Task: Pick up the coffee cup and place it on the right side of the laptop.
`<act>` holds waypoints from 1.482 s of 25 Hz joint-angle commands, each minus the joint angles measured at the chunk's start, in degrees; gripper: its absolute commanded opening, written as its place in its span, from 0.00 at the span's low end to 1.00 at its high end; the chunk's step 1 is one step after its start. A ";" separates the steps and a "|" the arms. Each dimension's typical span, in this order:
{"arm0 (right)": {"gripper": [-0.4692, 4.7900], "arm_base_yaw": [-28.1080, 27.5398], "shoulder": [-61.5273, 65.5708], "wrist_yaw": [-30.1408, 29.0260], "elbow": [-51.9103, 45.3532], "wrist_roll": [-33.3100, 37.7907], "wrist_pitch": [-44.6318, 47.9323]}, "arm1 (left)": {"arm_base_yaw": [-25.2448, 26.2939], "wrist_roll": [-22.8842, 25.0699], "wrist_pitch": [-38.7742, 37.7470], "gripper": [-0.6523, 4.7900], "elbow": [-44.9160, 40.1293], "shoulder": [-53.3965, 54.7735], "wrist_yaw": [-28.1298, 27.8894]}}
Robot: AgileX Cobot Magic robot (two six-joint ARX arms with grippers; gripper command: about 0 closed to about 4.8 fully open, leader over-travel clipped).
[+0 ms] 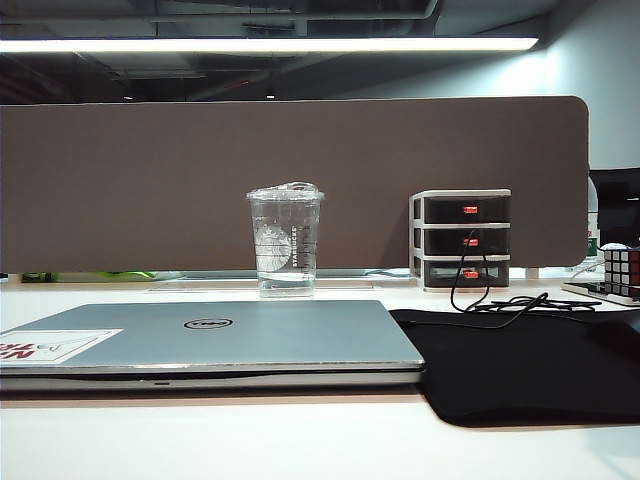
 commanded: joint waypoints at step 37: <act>0.09 0.09 -0.11 -39.78 -0.35 7.72 -8.24 | -0.02 -5.55 1.11 0.11 0.11 0.00 38.88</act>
